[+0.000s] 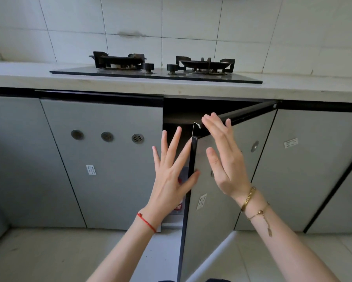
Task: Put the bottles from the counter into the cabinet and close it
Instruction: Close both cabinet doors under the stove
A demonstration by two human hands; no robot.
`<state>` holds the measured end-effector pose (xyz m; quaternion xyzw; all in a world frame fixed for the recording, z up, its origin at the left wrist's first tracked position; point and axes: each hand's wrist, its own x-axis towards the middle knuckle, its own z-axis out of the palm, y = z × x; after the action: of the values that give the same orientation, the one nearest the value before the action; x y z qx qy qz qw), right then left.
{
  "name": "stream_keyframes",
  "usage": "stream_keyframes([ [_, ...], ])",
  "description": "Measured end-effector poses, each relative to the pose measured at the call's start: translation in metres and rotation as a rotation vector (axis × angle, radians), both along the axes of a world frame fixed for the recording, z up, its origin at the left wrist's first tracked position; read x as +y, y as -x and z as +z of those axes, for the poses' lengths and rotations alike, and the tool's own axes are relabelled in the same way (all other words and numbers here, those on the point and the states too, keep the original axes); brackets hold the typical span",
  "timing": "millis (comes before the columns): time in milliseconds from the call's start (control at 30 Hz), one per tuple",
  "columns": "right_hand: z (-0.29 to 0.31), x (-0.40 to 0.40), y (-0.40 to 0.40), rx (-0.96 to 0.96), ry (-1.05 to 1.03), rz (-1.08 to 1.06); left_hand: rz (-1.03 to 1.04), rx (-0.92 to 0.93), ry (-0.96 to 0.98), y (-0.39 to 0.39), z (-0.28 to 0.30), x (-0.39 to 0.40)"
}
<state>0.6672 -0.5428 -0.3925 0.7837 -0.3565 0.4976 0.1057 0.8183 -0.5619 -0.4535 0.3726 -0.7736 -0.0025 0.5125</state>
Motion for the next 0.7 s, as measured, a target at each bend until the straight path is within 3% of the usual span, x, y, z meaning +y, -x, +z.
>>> stream_keyframes([
  [167, 0.000, -0.023, -0.008, 0.127, 0.012, -0.092, 0.126, -0.054, -0.029, -0.012, -0.003, -0.014],
  [700, -0.004, -0.088, -0.037, 0.268, 0.014, -0.312, 0.290, -0.174, -0.165, -0.033, -0.029, -0.065],
])
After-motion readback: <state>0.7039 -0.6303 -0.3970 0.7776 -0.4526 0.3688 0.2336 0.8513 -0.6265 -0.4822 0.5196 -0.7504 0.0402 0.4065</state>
